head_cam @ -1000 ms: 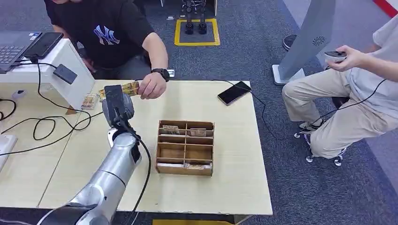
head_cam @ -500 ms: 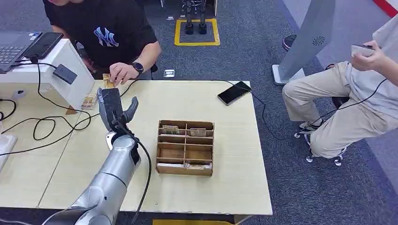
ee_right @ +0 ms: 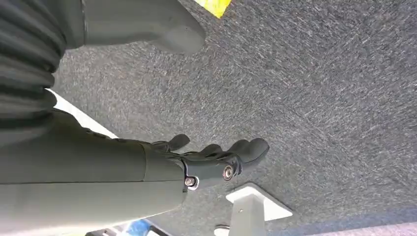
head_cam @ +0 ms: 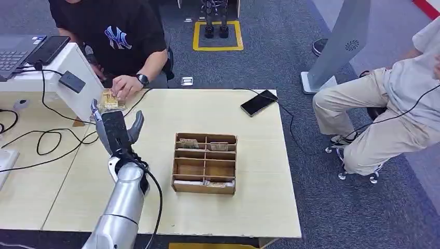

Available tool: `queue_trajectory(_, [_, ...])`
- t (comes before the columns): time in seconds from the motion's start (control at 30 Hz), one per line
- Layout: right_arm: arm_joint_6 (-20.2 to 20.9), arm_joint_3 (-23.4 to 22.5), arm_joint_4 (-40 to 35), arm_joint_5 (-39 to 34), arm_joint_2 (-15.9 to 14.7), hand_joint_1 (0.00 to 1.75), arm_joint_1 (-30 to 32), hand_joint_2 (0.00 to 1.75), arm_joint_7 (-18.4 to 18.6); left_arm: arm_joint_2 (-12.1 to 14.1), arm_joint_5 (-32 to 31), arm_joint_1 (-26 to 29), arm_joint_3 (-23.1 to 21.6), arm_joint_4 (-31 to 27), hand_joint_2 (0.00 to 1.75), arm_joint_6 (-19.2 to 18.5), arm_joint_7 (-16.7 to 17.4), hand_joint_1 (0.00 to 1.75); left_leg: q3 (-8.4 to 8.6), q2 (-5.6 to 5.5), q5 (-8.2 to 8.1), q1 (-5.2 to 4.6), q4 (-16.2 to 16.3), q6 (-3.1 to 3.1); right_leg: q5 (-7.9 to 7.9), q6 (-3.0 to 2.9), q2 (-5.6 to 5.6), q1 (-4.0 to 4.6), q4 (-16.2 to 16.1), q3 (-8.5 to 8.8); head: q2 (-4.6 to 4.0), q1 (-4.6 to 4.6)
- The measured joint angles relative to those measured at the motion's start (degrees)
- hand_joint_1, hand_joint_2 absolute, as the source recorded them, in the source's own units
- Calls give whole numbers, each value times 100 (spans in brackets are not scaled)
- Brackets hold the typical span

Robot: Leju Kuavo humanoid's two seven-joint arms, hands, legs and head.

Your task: Pass the card to the sensor for recognition and then transmit it.

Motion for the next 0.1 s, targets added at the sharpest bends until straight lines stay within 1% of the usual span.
queue_trajectory(0.1, [0,0,0,-33,0,0,-1,175,0,0,-17,114,-106,-194,175,-2,-61,0,0,0,0,0,0,0,0,0,0,0,0,1,0,0])
